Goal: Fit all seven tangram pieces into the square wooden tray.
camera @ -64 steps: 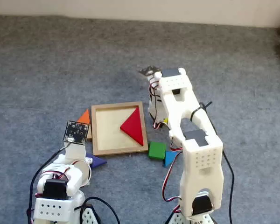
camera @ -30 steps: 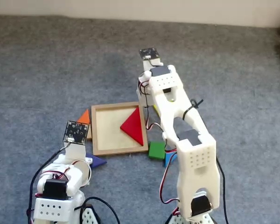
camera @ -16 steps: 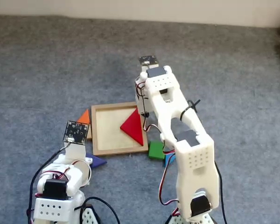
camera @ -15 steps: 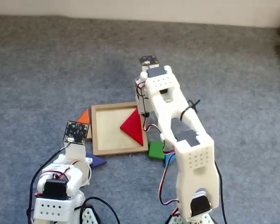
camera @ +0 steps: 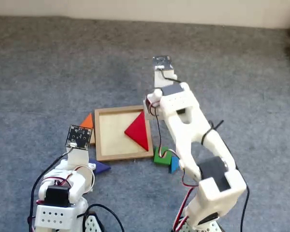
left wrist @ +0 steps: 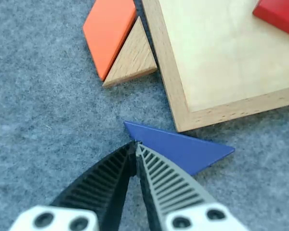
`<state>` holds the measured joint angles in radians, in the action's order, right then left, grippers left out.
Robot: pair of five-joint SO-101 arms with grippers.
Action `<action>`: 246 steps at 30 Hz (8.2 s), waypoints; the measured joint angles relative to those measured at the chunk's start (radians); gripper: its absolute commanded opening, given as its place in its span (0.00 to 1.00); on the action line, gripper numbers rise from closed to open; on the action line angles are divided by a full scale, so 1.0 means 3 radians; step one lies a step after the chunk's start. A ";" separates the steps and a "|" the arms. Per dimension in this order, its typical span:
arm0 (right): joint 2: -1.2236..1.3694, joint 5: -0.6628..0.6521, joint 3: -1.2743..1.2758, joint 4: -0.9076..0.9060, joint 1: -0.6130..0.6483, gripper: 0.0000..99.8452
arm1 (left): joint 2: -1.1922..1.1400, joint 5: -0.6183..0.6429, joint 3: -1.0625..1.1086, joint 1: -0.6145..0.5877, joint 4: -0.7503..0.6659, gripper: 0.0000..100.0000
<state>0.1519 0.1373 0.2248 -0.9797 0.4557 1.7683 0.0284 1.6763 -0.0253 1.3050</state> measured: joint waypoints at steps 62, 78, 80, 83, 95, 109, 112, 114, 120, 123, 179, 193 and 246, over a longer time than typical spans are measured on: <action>0.0762 -0.0235 -0.0266 0.0317 -0.0292 0.28 | 0.0000 0.0000 0.0000 0.0000 0.0000 0.01; 0.0036 -0.0982 -0.0153 -0.0097 -0.0286 0.28 | 0.0000 0.0000 0.0000 0.0000 0.0000 0.01; -0.0092 -0.1074 -0.0082 -0.0097 -0.0286 0.28 | 0.0000 0.0000 0.0000 0.0000 0.0000 0.01; -0.0205 -0.1043 -0.0015 -0.0097 -0.0286 0.28 | 0.0000 0.0000 0.0000 0.0000 0.0000 0.01; 0.0194 -0.0348 -0.0189 -0.0286 -0.0251 0.39 | 0.0000 0.0000 0.0000 0.0000 0.0000 0.01; 0.0869 -0.0317 -0.0772 -0.0425 -0.0215 0.39 | 0.0000 0.0000 0.0000 0.0000 0.0000 0.01; 0.0921 -0.0317 -0.0788 -0.0425 -0.0215 0.39 | 0.0000 0.0000 0.0000 0.0000 0.0000 0.01; 0.0956 -0.0317 -0.0788 -0.0425 -0.0215 0.39 | 0.0000 0.0000 0.0000 0.0000 0.0000 0.01; 0.1023 -0.0317 -0.0788 -0.0425 -0.0215 0.39 | 0.0000 0.0000 0.0000 0.0000 0.0000 0.01; 0.1023 -0.0317 -0.0788 -0.0425 -0.0215 0.39 | 0.0000 0.0000 0.0000 0.0000 0.0000 0.01; 0.0450 -0.0399 -0.0859 -0.0629 -0.0184 0.37 | 0.0000 0.0000 0.0000 0.0000 0.0000 0.01; 0.0997 -0.0276 -0.1120 -0.0829 -0.0184 0.37 | 0.0000 0.0000 0.0000 0.0000 0.0000 0.01; 0.0900 -0.0721 -0.1366 -0.1100 -0.0179 0.12 | 0.0000 0.0000 0.0000 0.0000 0.0000 0.01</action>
<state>0.4219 -0.0790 -0.1849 -1.3096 0.4020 1.7683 0.0284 1.6763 -0.0253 1.3050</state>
